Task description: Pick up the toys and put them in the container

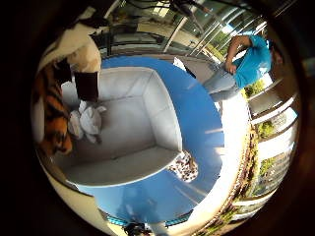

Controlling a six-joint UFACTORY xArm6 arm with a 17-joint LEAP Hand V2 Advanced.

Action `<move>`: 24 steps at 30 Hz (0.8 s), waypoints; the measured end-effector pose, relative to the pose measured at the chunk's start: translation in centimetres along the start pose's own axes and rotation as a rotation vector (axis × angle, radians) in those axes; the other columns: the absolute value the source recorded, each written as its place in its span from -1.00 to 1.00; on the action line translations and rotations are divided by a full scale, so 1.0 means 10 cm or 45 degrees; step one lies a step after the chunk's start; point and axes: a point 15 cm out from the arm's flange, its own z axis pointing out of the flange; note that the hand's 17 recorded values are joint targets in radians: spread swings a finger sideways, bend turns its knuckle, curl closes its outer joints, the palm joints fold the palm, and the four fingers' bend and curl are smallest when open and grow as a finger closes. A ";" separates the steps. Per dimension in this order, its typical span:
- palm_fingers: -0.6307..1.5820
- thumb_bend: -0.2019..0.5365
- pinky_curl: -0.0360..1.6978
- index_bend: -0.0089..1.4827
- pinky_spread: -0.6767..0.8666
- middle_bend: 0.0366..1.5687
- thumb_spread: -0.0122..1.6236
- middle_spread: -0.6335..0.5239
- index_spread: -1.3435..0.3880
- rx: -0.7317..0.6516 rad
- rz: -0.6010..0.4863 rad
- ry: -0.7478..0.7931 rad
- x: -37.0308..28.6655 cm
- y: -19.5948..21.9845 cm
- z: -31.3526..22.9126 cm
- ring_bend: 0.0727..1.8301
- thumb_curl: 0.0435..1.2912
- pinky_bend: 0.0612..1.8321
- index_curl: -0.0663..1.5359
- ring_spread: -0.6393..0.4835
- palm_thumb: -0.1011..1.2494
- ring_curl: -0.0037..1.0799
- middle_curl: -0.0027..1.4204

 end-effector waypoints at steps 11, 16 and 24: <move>-0.54 -0.57 -0.37 -0.77 0.45 -0.62 0.38 0.13 -0.06 -0.032 -0.130 0.004 -0.01 0.05 0.37 -0.23 -0.23 0.24 -0.04 0.59 -0.01 -0.34 -0.34; -0.49 -0.55 -0.44 -0.80 0.49 -0.75 0.38 0.15 0.00 -0.011 -0.140 0.003 -0.02 0.01 0.26 -0.35 -0.32 0.14 -0.20 0.62 -0.05 -0.41 -0.41; -0.41 -0.54 -0.51 -0.78 0.53 -0.81 0.38 0.16 0.06 -0.025 -0.129 0.011 0.10 0.11 -0.57 -0.43 -0.41 0.06 -0.37 0.65 -0.05 -0.45 -0.47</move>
